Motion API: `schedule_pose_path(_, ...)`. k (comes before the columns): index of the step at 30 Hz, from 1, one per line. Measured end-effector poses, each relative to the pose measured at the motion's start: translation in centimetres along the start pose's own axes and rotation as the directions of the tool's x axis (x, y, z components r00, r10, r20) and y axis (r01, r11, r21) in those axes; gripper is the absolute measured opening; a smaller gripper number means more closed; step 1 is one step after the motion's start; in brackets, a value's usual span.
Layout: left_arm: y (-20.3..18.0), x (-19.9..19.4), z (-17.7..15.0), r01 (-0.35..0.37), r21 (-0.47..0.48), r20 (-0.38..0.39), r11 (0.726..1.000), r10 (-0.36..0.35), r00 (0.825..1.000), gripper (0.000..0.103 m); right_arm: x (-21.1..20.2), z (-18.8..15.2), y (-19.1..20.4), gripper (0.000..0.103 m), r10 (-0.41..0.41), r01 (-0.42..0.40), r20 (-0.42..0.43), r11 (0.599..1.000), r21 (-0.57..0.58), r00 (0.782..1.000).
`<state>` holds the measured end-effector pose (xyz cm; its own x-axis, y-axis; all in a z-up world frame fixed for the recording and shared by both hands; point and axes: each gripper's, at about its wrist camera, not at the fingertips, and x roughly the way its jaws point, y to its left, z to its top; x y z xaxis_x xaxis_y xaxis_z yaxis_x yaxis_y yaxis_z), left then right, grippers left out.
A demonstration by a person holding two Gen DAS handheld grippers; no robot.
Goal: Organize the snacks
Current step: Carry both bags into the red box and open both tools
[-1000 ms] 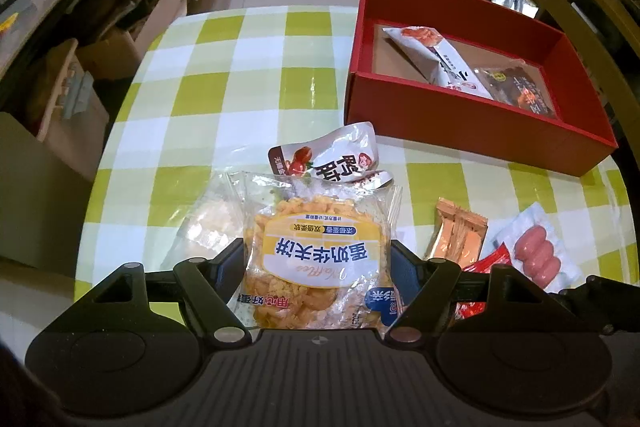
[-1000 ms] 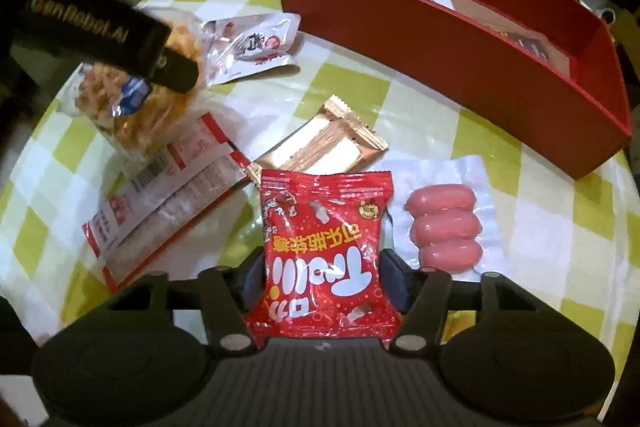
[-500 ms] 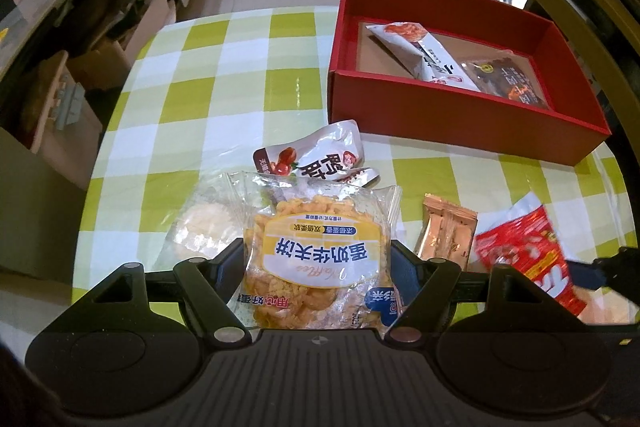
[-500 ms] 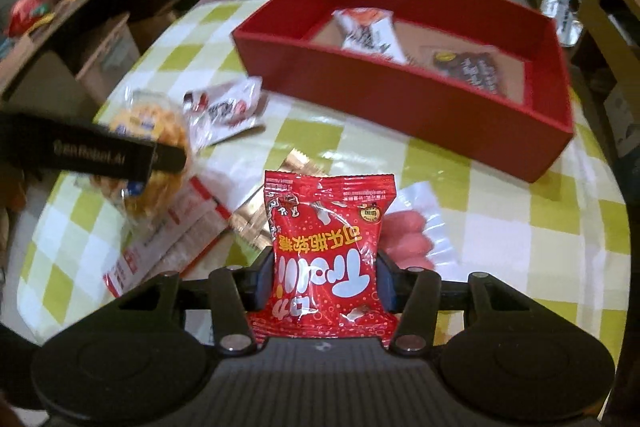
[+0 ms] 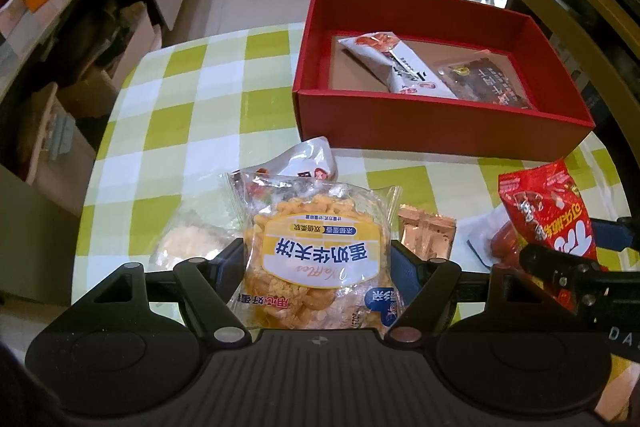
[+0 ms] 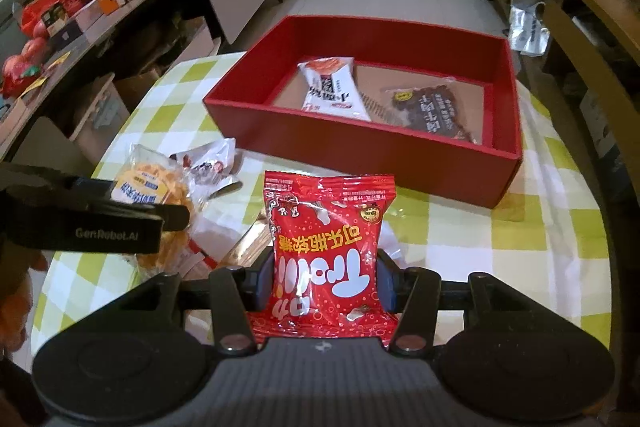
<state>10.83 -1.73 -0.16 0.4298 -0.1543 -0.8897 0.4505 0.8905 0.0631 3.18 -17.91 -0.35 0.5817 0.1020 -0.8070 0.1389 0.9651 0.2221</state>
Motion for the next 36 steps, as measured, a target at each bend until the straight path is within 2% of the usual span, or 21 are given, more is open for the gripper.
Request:
schedule_pose_path(19,-1.5,-0.3,0.8,-0.018,0.035,0.046,0.999,0.016,0.999,0.079,-0.4,1.1,-2.6,0.059,-0.035,0.032,0.046,0.997,0.066,0.998)
schedule_pose_path(36,-3.3,-0.6,2.8,-0.016,0.051,0.099,0.999,0.011,0.995,0.079,-0.2,2.9,-4.1,0.059,-0.065,0.056,0.094,0.993,0.102,0.993)
